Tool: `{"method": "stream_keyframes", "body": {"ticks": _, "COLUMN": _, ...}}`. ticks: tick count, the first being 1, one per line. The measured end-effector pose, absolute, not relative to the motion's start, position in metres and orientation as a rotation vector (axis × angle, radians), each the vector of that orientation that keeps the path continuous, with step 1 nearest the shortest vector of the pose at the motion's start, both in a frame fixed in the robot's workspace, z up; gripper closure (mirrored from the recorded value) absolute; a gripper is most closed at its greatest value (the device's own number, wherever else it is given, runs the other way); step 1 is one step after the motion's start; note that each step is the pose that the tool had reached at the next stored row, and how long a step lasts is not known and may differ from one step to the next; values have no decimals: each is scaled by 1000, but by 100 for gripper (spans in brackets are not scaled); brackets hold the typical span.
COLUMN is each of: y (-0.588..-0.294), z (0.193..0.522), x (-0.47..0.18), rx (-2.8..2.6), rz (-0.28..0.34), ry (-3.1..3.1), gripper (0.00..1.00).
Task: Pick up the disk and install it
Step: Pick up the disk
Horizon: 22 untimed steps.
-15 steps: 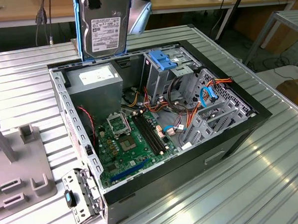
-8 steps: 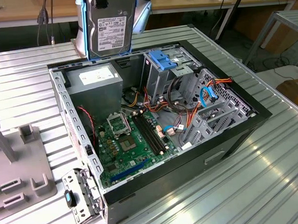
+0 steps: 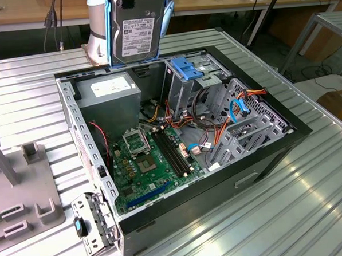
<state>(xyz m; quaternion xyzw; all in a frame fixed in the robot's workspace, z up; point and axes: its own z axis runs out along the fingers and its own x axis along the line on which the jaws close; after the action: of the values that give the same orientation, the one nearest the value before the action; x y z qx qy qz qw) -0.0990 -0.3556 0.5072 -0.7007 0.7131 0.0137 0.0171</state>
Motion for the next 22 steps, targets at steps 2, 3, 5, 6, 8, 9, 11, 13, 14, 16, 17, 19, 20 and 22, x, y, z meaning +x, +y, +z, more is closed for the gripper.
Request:
{"method": "stream_keyframes", "body": {"ticks": 2, "y": -356, "z": 507, "x": -99, "rx": -2178, "rz": 43, "ry": 2216, "gripper": 63}}
{"method": "stream_keyframes", "body": {"ticks": 3, "y": -356, "z": 507, "x": -98, "rx": -2178, "rz": 43, "ry": 2216, "gripper": 63}}
{"method": "stream_keyframes", "body": {"ticks": 5, "y": -355, "z": 507, "x": -96, "rx": -2178, "rz": 43, "ry": 2216, "gripper": 63}}
{"method": "stream_keyframes", "body": {"ticks": 6, "y": -355, "z": 507, "x": -95, "rx": -2178, "rz": 43, "ry": 2216, "gripper": 63}}
{"method": "stream_keyframes", "body": {"ticks": 8, "y": -355, "z": 507, "x": -92, "rx": -2178, "rz": 43, "ry": 2216, "gripper": 63}}
{"method": "stream_keyframes", "body": {"ticks": 9, "y": -355, "z": 507, "x": -91, "rx": -2178, "rz": 43, "ry": 2216, "gripper": 63}}
{"method": "stream_keyframes", "body": {"ticks": 11, "y": -355, "z": 507, "x": -89, "rx": -2178, "rz": 43, "ry": 2216, "gripper": 63}}
{"method": "stream_keyframes", "body": {"ticks": 13, "y": -355, "z": 507, "x": -89, "rx": -2178, "rz": 43, "ry": 2216, "gripper": 63}}
{"method": "stream_keyframes", "body": {"ticks": 14, "y": -355, "z": 507, "x": -89, "rx": -2178, "rz": 43, "ry": 2216, "gripper": 63}}
{"method": "stream_keyframes", "body": {"ticks": 16, "y": -355, "z": 507, "x": -89, "rx": -2178, "rz": 43, "ry": 2216, "gripper": 63}}
{"method": "stream_keyframes", "body": {"ticks": 17, "y": -355, "z": 507, "x": -88, "rx": -2178, "rz": 43, "ry": 2216, "gripper": 63}}
{"method": "stream_keyframes", "body": {"ticks": 19, "y": -355, "z": 507, "x": -85, "rx": -2178, "rz": 43, "ry": 2216, "gripper": 63}}
{"method": "stream_keyframes", "body": {"ticks": 20, "y": -355, "z": 507, "x": -84, "rx": -2178, "rz": 43, "ry": 2216, "gripper": 63}}
{"method": "stream_keyframes", "body": {"ticks": 22, "y": -355, "z": 507, "x": -83, "rx": -2178, "rz": 43, "ry": 2216, "gripper": 63}}
